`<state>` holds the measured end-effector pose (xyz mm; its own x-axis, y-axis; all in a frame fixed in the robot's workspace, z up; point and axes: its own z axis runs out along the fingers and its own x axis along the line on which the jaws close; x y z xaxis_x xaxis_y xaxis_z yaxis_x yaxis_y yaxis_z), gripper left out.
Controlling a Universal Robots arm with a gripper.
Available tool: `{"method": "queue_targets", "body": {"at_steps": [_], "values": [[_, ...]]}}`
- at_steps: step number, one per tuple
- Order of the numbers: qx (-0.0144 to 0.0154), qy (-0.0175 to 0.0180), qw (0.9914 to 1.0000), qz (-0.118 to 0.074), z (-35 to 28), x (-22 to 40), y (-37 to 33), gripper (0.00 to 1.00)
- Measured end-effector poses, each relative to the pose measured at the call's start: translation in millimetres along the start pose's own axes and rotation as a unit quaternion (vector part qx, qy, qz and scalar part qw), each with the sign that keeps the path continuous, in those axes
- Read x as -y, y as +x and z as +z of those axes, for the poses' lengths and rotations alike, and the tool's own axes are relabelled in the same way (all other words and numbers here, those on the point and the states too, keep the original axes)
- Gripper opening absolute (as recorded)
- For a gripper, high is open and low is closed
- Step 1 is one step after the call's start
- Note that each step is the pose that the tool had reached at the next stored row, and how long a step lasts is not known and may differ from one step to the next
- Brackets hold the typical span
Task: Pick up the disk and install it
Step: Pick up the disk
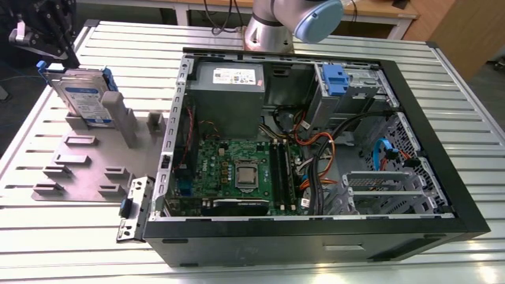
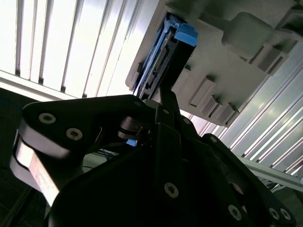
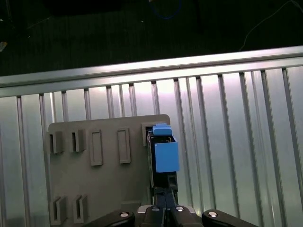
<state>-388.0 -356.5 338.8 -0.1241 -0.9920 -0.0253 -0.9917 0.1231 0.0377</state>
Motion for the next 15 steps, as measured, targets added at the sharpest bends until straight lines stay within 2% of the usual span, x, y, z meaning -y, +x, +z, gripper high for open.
{"method": "queue_targets", "body": {"at_steps": [8,10,13,15], "values": [[0.0,0.0,1.0,0.0,-0.2,0.0,0.0,0.12],[0.0,0.0,1.0,0.0,-0.2,0.0,0.0,0.24],[0.0,0.0,1.0,0.0,-0.3,0.0,0.0,0.29],[0.0,0.0,1.0,0.0,-0.4,0.0,0.0,0.41]]}}
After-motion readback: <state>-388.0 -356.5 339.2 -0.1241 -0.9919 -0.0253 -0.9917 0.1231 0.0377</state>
